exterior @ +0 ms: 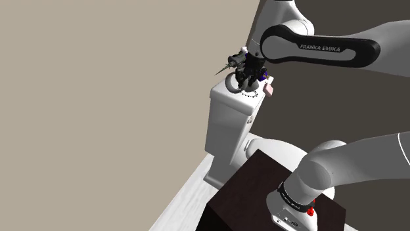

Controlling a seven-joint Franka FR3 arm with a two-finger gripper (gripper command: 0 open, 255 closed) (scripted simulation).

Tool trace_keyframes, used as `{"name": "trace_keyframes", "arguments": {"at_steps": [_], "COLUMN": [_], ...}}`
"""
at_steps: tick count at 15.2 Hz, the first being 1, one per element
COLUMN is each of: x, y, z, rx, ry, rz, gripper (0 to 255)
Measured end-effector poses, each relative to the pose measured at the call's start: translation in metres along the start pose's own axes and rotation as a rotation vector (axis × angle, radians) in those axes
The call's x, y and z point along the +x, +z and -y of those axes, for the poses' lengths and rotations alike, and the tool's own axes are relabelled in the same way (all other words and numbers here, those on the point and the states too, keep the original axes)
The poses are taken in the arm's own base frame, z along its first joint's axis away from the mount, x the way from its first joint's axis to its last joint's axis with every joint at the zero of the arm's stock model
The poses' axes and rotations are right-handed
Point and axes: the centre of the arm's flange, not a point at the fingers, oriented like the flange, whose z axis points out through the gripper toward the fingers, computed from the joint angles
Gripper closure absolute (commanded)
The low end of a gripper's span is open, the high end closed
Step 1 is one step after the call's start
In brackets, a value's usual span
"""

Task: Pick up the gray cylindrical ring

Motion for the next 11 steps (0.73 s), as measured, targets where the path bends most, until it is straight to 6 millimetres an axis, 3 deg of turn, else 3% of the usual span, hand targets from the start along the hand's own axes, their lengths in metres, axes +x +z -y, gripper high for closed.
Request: {"name": "trace_keyframes", "arguments": {"at_steps": [11], "x": [0.013], "y": [-0.053], "z": [-0.01], "rx": [0.0], "ry": [0.0], "rz": [0.0], "gripper": [255]}}
